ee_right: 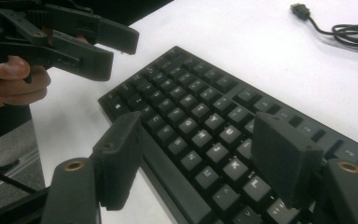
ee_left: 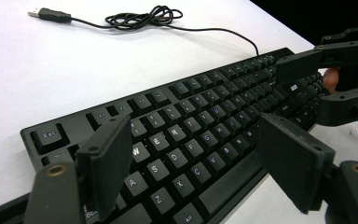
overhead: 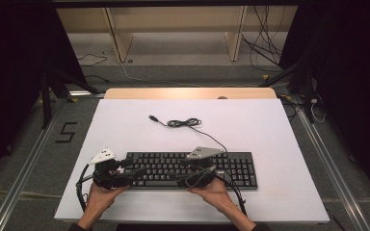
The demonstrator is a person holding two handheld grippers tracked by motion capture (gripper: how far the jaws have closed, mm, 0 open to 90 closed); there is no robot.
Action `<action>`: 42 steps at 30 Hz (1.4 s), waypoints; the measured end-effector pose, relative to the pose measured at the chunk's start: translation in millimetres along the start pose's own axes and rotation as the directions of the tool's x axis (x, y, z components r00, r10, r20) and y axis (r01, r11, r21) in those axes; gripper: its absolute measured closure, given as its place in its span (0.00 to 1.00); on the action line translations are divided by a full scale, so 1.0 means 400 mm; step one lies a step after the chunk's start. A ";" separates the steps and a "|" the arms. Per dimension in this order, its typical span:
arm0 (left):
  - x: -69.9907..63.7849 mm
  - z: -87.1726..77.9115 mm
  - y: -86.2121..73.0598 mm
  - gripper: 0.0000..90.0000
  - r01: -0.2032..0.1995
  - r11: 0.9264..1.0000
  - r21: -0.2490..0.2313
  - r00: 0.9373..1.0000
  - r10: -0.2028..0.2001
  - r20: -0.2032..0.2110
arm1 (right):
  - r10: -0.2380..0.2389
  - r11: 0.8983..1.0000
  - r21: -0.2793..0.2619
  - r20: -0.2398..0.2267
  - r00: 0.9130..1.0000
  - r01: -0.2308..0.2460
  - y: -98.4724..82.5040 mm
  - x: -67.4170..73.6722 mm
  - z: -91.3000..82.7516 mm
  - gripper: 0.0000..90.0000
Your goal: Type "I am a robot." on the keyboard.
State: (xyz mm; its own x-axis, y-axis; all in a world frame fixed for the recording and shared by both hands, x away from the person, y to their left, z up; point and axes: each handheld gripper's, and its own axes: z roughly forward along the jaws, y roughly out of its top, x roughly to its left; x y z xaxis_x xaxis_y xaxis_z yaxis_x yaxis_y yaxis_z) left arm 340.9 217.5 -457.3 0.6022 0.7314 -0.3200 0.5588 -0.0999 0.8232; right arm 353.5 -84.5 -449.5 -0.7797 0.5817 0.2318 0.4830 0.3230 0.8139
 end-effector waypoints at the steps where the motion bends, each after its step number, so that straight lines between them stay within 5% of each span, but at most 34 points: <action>1: 0.001 -0.003 -0.001 0.29 0.004 1.000 -0.004 1.000 -0.004 0.000 | -0.001 1.000 0.003 -0.001 1.000 0.001 0.001 0.002 0.003 0.39; 8: 0.007 -0.012 -0.003 0.27 0.010 1.000 -0.017 1.000 -0.010 0.000 | -0.010 1.000 0.024 -0.005 1.000 0.011 0.008 0.011 0.025 0.50; 25: 0.006 -0.017 -0.002 0.27 0.009 0.999 -0.033 1.000 -0.009 -0.011 | -0.027 0.995 0.098 0.007 1.000 0.026 0.004 0.019 0.087 0.98; 42: 0.005 -0.014 -0.003 0.28 0.006 0.999 -0.031 1.000 -0.006 -0.010 | -0.048 0.986 0.158 0.016 0.999 0.045 0.001 0.029 0.143 1.00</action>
State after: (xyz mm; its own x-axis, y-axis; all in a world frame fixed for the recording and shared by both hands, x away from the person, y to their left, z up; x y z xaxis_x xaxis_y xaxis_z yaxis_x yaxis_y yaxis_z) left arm 338.3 223.1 -456.3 0.5931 0.7387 -0.3203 0.5441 -0.0746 0.8357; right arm 367.3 -34.8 -477.1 -0.7955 0.5773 0.1841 0.5045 0.4628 0.7289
